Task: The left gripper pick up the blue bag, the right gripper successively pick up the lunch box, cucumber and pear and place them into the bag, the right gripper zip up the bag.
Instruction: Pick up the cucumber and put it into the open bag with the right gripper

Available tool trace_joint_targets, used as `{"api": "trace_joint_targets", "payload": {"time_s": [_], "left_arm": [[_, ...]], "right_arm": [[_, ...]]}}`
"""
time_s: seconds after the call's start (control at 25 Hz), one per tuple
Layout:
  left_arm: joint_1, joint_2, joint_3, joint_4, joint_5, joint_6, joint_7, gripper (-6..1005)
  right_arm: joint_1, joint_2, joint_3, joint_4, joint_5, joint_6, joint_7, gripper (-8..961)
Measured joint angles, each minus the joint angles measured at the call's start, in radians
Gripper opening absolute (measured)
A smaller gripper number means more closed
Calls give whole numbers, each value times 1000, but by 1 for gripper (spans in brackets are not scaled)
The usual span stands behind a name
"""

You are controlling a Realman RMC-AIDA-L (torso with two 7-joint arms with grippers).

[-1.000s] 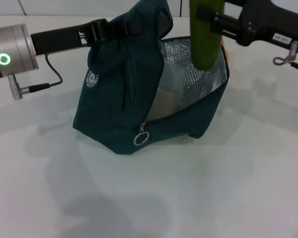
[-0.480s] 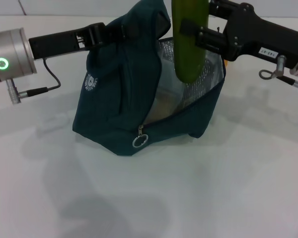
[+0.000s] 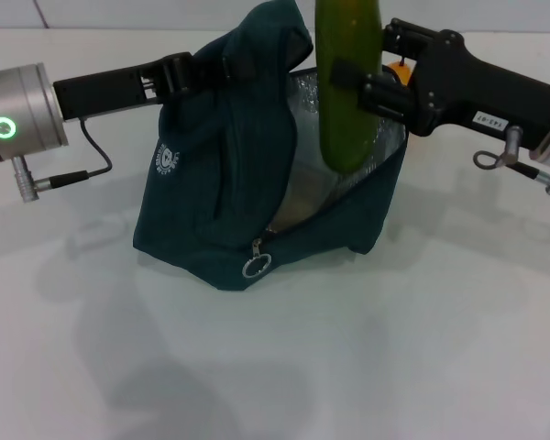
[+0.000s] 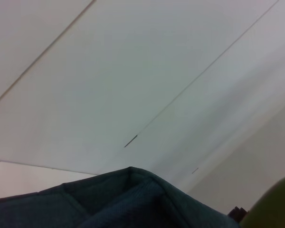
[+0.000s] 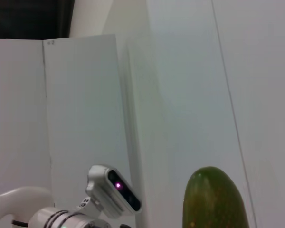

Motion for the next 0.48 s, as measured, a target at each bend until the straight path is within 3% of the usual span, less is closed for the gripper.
{"api": "trace_joint_targets", "payload": {"time_s": [0.28, 0.48], "left_arm": [[2, 0, 0, -1, 0, 3, 5, 42], [4, 0, -1, -1, 0, 3, 7, 42]], "right_arm": [[-2, 0, -175, 1, 147, 29, -47, 652], [-2, 0, -236, 1, 186, 60, -50, 655]]}}
